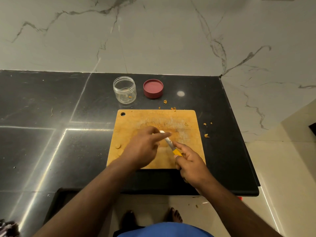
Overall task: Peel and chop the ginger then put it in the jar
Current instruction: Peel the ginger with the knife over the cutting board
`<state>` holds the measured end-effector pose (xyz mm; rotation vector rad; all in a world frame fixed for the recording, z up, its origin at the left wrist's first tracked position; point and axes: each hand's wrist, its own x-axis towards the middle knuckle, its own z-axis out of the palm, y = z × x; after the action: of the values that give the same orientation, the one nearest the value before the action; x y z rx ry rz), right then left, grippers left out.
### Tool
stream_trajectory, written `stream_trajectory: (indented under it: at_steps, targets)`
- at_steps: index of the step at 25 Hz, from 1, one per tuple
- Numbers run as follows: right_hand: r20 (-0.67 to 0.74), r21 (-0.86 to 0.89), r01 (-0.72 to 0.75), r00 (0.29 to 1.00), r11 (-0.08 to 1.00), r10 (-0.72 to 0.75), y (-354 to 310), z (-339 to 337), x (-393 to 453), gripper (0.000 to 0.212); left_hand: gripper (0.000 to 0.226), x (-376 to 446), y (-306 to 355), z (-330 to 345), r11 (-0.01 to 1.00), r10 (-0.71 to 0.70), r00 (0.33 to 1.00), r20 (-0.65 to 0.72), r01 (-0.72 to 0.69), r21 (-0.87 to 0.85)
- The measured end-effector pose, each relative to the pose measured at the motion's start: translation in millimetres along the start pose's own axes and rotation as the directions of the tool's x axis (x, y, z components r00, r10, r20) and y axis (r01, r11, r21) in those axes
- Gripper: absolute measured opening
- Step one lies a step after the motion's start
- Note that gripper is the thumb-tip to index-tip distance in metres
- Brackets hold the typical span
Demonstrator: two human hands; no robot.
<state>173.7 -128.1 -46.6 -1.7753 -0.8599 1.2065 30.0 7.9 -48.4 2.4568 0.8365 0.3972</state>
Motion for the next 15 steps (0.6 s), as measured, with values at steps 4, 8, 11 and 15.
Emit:
stream_trajectory:
  at_steps: [4, 8, 11, 15]
  targets:
    - [0.048, 0.232, -0.098, 0.995, 0.968, 0.089, -10, -16, -1, 0.045, 0.078, -2, 3, 24, 0.935, 0.157, 0.986, 0.059, -0.167, 0.314]
    - [0.094, 0.354, -0.140, 0.989, 0.925, 0.114, -15, -34, -6, 0.035, 0.080, 9, 5, 26, 0.911, 0.006, 0.996, 0.090, -0.042, 0.410]
    - [0.093, 0.357, -0.138, 0.989, 0.924, 0.112, -14, -49, -9, 0.032, 0.080, 26, 8, 22, 0.880, -0.089, 0.994, 0.057, 0.052, 0.472]
    - [-0.061, -0.170, 0.044, 0.997, 0.984, -0.055, -7, -68, -8, 0.036, 0.073, 46, 18, 6, 0.865, -0.180, 0.979, -0.092, 0.202, 0.459]
